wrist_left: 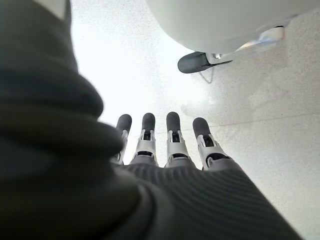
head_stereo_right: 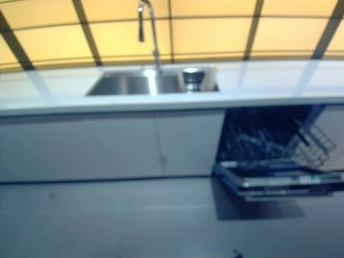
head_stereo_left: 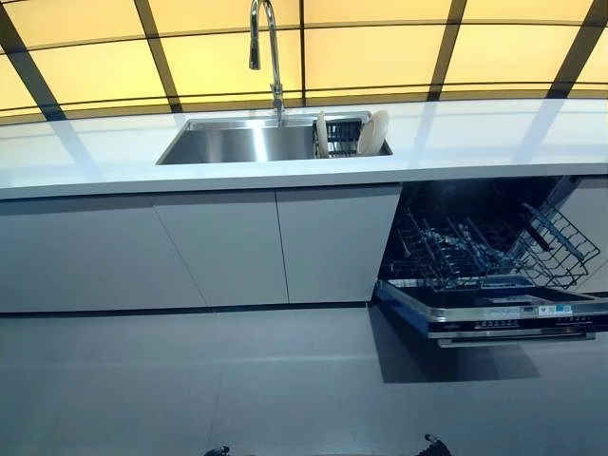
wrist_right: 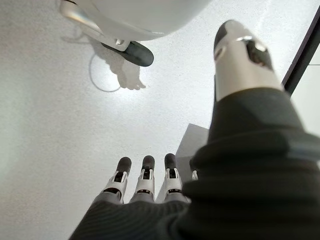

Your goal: Take plates into dishwasher

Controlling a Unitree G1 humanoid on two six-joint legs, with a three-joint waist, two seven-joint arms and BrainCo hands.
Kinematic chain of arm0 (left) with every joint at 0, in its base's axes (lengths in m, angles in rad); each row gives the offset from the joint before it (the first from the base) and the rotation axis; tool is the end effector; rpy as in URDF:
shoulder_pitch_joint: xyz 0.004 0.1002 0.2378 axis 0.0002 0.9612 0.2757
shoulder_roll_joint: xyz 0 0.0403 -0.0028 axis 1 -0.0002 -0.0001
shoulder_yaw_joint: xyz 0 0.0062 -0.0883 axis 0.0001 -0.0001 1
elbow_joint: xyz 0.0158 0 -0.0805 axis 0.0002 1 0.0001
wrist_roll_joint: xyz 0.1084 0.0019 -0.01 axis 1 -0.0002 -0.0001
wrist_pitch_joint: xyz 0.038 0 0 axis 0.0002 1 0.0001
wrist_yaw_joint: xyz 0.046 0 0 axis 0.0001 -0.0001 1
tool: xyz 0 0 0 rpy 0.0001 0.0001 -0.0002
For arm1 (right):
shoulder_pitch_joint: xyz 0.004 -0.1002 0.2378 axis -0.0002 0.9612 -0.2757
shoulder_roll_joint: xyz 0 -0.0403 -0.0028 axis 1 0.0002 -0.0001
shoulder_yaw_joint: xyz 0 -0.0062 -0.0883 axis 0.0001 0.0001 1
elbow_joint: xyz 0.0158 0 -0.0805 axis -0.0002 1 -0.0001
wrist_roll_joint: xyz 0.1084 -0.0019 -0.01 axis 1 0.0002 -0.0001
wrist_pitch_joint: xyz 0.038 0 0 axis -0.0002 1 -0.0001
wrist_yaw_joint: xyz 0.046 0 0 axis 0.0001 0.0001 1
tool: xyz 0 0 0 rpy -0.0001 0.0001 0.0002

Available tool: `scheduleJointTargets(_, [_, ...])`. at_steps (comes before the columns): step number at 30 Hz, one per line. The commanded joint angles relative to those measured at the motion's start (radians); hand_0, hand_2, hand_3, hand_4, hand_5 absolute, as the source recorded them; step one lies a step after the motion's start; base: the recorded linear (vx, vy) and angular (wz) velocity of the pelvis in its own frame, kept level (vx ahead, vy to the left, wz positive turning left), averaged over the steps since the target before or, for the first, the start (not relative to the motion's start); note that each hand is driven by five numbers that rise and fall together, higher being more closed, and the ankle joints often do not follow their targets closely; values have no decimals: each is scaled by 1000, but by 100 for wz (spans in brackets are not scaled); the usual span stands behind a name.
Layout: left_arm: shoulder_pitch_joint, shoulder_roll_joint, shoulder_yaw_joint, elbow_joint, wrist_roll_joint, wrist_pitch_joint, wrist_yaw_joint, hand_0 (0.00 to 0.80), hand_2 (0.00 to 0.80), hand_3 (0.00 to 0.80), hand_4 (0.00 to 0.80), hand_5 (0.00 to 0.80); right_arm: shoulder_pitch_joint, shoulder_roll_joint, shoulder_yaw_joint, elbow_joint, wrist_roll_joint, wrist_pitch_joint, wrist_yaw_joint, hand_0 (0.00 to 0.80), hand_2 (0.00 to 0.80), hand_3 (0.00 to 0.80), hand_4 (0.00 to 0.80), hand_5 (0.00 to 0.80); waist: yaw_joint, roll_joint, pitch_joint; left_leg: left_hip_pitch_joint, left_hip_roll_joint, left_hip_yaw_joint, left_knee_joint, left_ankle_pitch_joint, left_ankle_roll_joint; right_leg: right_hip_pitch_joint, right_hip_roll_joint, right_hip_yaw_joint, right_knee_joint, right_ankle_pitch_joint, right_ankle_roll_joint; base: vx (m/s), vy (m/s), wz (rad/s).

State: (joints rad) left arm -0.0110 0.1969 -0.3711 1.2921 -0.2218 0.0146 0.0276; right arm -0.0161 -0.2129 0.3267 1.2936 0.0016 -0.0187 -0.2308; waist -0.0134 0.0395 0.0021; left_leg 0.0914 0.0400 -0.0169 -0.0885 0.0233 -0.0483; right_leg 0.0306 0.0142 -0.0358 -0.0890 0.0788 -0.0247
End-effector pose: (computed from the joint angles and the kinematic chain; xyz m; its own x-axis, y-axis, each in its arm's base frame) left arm 0.0632 0.1970 -0.1168 0.2571 0.1192 -0.9590 0.1514 0.9751 0.1618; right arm 0.0671 -0.2047 -0.1147 0.3570 -0.3181 -0.8783 -0.2455 0.8752 -0.4168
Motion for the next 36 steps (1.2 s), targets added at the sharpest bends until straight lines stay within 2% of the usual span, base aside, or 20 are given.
scheduleJointTargets(1, [-50, -61, 15, 21, -52, -39, 1, 0, 0, 0, 0, 0, -49, 35, 33, -7, -3, -58, -13, 0, 0, 0, 0, 0, -18, -30, 26, -19, -102, 5, 1, -7, 89, 36, -14, -14, 2, -8, 59, 0, 0, 0])
scheduleJointTargets(3, [-47, -61, 22, 25, -72, -27, -29, 0, 0, 0, 0, 0, -48, 37, 33, -7, -10, -59, -39, 0, 0, 0, 0, 0, -17, -30, 26, -20, -102, 5, 1, -7, 88, 35, -15, -17, 2, -9, 59, 0, 0, 0])
scheduleJointTargets(8, [-45, -70, 25, 33, -73, -12, -103, 0, 0, 0, 0, 0, -48, 38, 27, 5, 11, -36, 14, 0, 0, 0, 0, 0, -21, -30, 26, -20, -98, 13, 1, -8, 87, 32, -13, -13, 2, -8, 57, 0, 0, 0])
scheduleJointTargets(10, [-46, -68, 25, 28, -82, -32, -97, 0, 0, 0, 0, 0, -49, 36, 30, 0, 28, -43, 42, 0, 0, 0, 0, 0, -22, -29, 26, -19, -96, 15, 1, -8, 86, 32, -12, -11, 2, -8, 57, 0, 0, 0])
scheduleJointTargets(17, [-45, -65, 28, 28, -62, -26, -102, 0, 0, 0, 0, 0, -52, 32, 35, 5, 17, -39, 98, 0, 0, 0, 0, 0, -19, -35, 27, -12, -93, 22, 1, -8, 86, 37, -14, -12, 2, -8, 56, 15, 4, 0])
scheduleJointTargets(25, [-42, -66, 30, 38, -47, -29, -78, 0, 0, 0, 0, 0, -55, 38, 55, 34, 1, 39, 189, 0, 0, 0, 0, 0, -5, -42, 31, -10, -101, 10, 1, -8, 90, 43, -19, -20, 2, -9, 56, 25, 26, 0])
scheduleJointTargets(36, [-45, -65, 31, 54, -42, -14, -69, 0, 0, 0, 0, 0, -59, 40, 63, 42, -34, 89, 214, 0, 0, 0, 0, 0, 14, -66, 33, -6, -115, -7, 1, -9, 101, 52, -26, -29, 8, -11, 59, 43, 54, 1])
